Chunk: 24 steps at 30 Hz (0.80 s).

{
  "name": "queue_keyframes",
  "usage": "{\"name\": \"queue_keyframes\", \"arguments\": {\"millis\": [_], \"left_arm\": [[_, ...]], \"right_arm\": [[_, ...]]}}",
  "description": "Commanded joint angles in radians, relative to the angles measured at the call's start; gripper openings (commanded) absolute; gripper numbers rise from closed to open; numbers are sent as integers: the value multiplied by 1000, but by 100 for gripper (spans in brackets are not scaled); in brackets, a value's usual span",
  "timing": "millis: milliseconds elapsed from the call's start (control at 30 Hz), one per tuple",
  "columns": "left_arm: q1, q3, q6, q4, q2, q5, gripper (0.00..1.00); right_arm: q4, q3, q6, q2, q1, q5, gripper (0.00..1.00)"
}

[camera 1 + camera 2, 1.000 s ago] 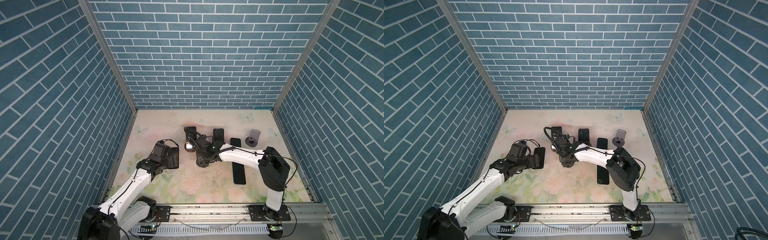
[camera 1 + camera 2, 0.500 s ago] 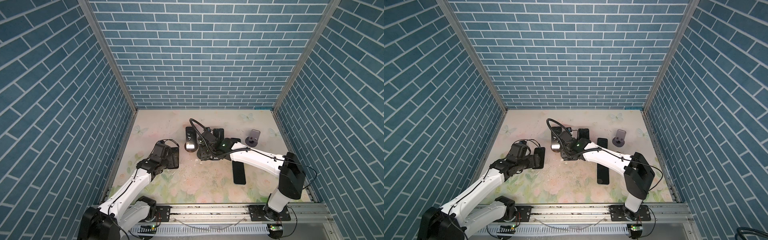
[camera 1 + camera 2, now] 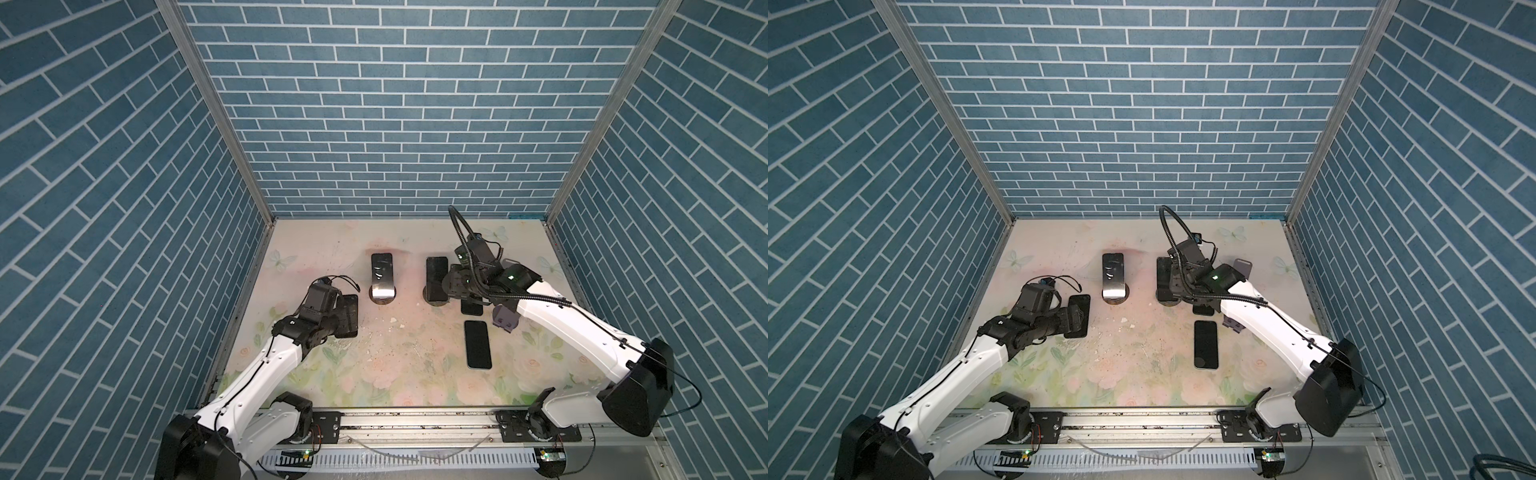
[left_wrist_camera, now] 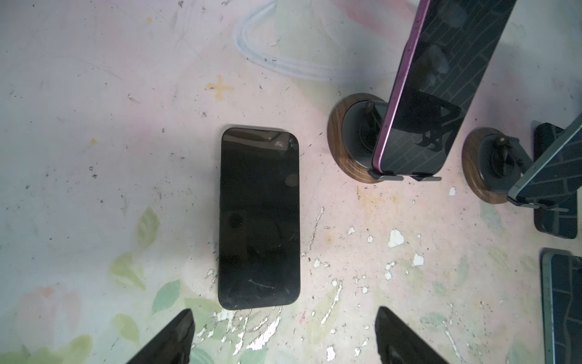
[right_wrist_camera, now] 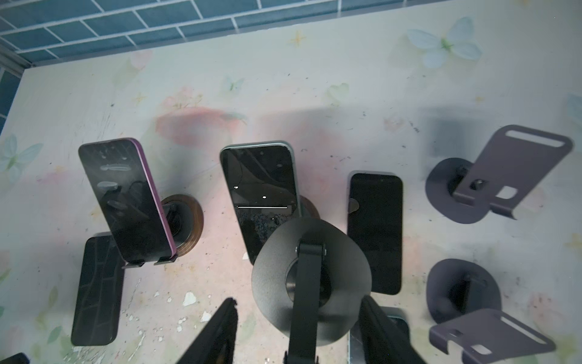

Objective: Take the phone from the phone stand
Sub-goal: 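Lift the grey stand with the right gripper and carry it farther away, then lower the grey stand at the far corner and open the right gripper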

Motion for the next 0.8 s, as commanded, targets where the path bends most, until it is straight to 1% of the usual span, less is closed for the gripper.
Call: {"name": "queue_keyframes", "arguments": {"millis": [0, 300, 500, 767], "left_arm": [[-13, 46, 15, -29, 0, 34, 90], [-105, 96, 7, -36, 14, 2, 90], [-162, 110, -9, -11, 44, -18, 90], [-253, 154, -2, -13, 92, -89, 90]], "right_arm": [[-32, -74, -42, -84, -67, 47, 53], [-32, -146, -83, -154, -226, 41, 54], [-18, -156, -128, -148, -347, 5, 55], [23, -180, -172, -129, -542, -71, 55]]}}
